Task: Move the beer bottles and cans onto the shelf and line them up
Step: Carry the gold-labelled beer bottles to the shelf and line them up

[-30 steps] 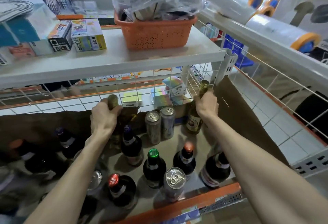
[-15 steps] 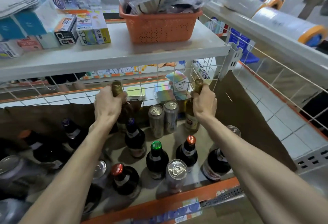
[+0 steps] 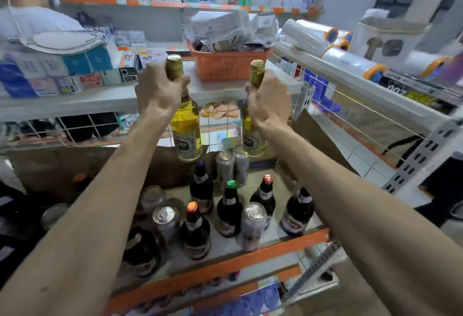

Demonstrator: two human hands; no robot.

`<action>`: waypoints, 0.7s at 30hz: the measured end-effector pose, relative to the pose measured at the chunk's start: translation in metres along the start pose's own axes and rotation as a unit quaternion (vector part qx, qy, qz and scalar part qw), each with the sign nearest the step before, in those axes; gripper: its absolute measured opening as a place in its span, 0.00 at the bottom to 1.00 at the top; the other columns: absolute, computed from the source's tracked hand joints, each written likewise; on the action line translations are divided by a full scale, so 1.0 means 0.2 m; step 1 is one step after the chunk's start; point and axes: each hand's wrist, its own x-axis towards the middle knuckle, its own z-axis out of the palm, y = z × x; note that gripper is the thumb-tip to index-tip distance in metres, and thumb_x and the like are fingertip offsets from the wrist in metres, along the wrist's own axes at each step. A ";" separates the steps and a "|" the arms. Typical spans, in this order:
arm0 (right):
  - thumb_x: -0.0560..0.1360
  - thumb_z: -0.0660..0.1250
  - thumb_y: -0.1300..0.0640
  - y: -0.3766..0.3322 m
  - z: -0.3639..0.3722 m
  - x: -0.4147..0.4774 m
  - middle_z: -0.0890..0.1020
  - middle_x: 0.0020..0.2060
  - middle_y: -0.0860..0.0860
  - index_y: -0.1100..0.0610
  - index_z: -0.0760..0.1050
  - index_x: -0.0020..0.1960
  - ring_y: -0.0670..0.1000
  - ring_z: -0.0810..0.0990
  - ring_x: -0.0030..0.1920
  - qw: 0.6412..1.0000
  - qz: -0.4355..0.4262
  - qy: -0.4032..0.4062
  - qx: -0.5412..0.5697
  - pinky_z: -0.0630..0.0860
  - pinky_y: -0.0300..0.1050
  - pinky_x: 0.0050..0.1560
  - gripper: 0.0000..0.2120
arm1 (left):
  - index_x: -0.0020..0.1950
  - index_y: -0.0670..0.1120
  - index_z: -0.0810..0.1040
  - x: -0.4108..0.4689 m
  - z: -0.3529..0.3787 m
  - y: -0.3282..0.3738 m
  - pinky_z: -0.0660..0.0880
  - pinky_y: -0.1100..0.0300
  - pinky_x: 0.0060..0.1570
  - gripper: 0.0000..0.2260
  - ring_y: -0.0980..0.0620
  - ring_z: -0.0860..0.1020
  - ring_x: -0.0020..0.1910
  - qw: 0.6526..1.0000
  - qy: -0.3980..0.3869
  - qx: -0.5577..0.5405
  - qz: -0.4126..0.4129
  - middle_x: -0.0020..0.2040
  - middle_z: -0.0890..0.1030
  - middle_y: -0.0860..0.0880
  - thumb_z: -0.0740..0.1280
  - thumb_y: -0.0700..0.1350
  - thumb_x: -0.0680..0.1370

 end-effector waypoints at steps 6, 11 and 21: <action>0.78 0.67 0.52 -0.25 -0.11 -0.20 0.83 0.43 0.53 0.59 0.75 0.53 0.54 0.81 0.40 0.998 -0.039 0.018 0.041 0.74 0.48 0.39 0.10 | 0.53 0.44 0.82 -0.21 -0.25 0.06 0.68 0.60 0.40 0.12 0.53 0.77 0.42 0.999 0.024 -0.007 0.027 0.48 0.84 0.49 0.73 0.49 0.75; 0.77 0.66 0.55 -0.43 -0.21 -0.44 0.84 0.46 0.54 0.57 0.76 0.52 0.60 0.81 0.47 0.995 -0.080 0.025 0.047 0.75 0.51 0.47 0.08 | 0.48 0.44 0.83 -0.39 -0.55 0.03 0.79 0.54 0.45 0.12 0.49 0.83 0.44 0.996 0.062 -0.034 0.057 0.46 0.86 0.47 0.74 0.52 0.73; 0.77 0.62 0.53 -0.93 -0.27 -1.03 0.83 0.46 0.55 0.57 0.77 0.48 0.61 0.79 0.47 0.986 -0.131 -0.048 0.092 0.63 0.44 0.40 0.09 | 0.48 0.43 0.84 -0.76 -1.37 -0.24 0.80 0.59 0.43 0.09 0.59 0.80 0.35 0.997 0.065 0.019 0.023 0.40 0.83 0.54 0.74 0.48 0.75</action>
